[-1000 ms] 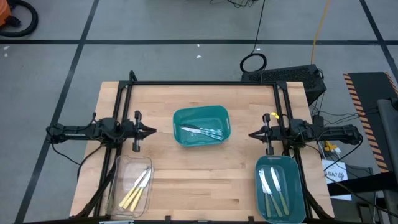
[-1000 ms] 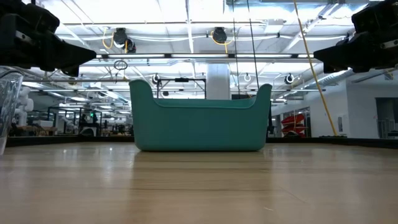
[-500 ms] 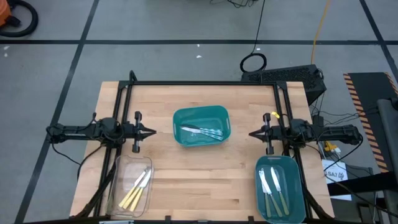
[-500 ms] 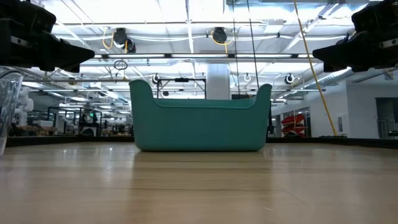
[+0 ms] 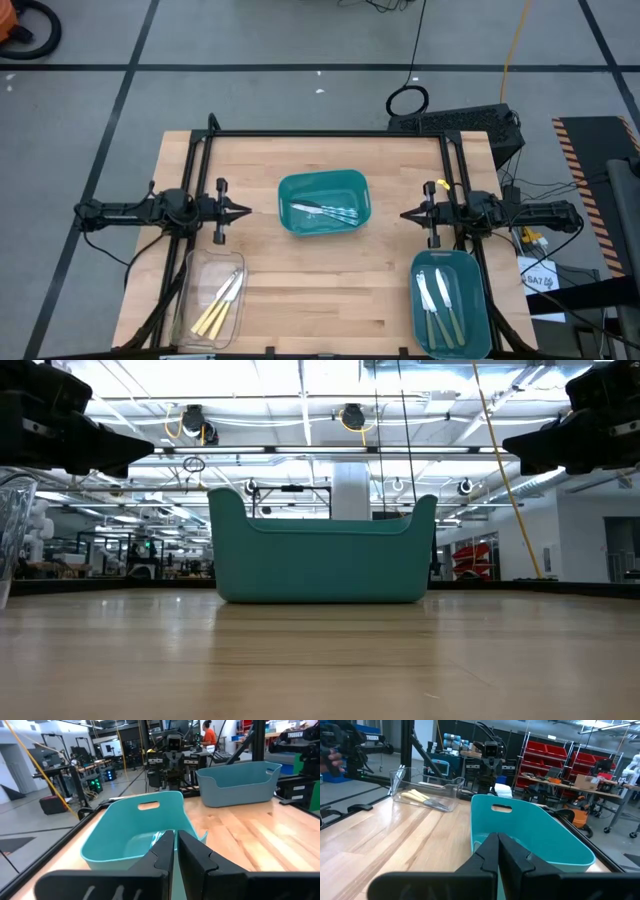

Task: Sort silverware by color (type)
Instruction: Return to Home Position

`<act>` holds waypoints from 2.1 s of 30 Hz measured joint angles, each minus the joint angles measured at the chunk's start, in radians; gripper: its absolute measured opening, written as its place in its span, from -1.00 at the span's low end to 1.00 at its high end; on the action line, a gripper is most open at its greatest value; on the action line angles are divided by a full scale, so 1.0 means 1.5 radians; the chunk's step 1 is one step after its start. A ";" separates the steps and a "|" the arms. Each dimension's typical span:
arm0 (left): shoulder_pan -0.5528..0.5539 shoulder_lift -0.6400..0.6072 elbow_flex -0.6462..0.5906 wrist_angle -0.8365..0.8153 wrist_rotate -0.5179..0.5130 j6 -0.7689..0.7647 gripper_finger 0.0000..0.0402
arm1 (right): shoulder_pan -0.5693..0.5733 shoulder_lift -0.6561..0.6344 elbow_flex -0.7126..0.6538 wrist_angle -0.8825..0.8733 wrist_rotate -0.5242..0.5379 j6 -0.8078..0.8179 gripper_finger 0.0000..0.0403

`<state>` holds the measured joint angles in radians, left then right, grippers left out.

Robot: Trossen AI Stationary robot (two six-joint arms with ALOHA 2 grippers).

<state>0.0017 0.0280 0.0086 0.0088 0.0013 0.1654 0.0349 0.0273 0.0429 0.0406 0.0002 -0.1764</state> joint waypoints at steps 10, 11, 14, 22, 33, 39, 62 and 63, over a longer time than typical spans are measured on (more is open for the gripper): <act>0.000 0.000 0.000 0.000 -0.001 -0.066 -0.85 | 0.000 0.000 0.000 -0.005 -0.001 0.000 -1.00; 0.000 0.000 0.000 0.001 -0.001 -0.064 -0.85 | 0.000 0.000 0.000 -0.005 -0.001 0.000 -1.00; 0.000 0.000 0.000 0.001 -0.001 -0.060 -0.85 | 0.000 0.000 0.000 -0.005 -0.001 0.000 -1.00; 0.000 0.000 0.000 0.001 -0.001 -0.064 -0.85 | 0.000 0.000 0.000 -0.006 -0.001 0.000 -1.00; 0.000 0.000 0.000 0.001 -0.002 -0.064 -0.85 | 0.000 0.000 0.000 -0.006 -0.001 0.045 -1.00; 0.000 0.000 0.000 0.001 -0.002 -0.064 -0.85 | 0.000 0.000 0.000 -0.006 -0.001 0.057 -1.00; 0.000 0.000 0.000 0.002 -0.002 -0.064 -0.85 | 0.000 0.000 0.000 -0.006 -0.001 0.057 -1.00; 0.000 0.000 0.000 0.002 -0.002 -0.064 -0.85 | 0.000 0.000 0.000 -0.006 -0.001 0.057 -1.00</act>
<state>0.0017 0.0280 0.0086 0.0113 -0.0013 0.0700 0.0349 0.0277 0.0429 0.0323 -0.0013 -0.0906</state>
